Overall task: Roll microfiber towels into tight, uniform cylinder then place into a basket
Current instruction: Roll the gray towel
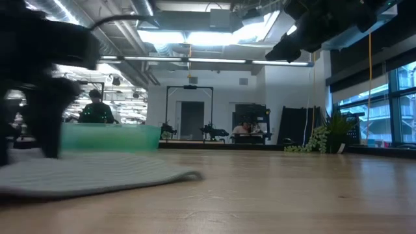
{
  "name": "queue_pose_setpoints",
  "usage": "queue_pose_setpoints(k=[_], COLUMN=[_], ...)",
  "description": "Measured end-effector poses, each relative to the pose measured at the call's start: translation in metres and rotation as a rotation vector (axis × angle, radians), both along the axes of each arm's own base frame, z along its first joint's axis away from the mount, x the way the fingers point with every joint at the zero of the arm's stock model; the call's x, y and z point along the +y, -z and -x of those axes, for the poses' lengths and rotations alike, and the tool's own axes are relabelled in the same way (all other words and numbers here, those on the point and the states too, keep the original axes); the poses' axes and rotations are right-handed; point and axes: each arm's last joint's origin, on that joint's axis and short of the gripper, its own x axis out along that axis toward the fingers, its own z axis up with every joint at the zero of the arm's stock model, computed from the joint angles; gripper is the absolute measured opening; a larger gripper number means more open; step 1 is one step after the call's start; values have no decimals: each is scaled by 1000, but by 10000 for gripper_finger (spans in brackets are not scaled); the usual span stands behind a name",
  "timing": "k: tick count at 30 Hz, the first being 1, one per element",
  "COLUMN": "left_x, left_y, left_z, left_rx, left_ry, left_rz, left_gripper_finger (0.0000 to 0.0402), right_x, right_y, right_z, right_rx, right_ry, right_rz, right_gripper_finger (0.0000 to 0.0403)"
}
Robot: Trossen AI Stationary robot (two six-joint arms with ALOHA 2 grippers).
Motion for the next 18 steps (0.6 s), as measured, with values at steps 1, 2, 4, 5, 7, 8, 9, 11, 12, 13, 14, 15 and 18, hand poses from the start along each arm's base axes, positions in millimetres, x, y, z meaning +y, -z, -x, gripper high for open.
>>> queue_pose_setpoints(k=[1,2,4,5,7,8,9,11,12,13,14,15,18], left_x=[5,10,23,29,44,52,60,75,83,90,98,104,114], left_y=[0,0,0,0,0,0,-1,-1,-2,-2,-2,-2,-5], left_z=[-4,-9,-19,-24,-35,-40,-44,-53,-57,-60,-63,-66,-69], left_rx=[-4,-9,-21,-29,-47,-56,-66,-86,-98,-109,-118,-129,-151], left_ry=[5,10,17,21,26,29,30,31,26,22,15,8,8], left_rz=[-2,-5,-12,-16,-27,-32,-37,-48,-54,-59,-65,-70,-93], left_gripper_finger=[325,325,328,329,329,329,327,325,325,326,327,328,329], right_x=[0,0,0,0,0,0,1,1,2,2,3,4,7], right_y=[0,0,0,0,1,1,2,3,3,4,4,6,12], right_z=[0,0,0,0,0,1,1,2,2,2,2,2,4], right_rx=[0,0,1,0,4,10,16,25,31,36,37,39,57], right_ry=[0,0,-1,-3,-15,-26,-42,-53,-55,-59,-63,-72,-100], right_rz=[0,1,4,7,20,26,33,29,29,29,32,42,62], right_gripper_finger=[207,207,207,207,207,207,207,207,207,207,207,207,207])
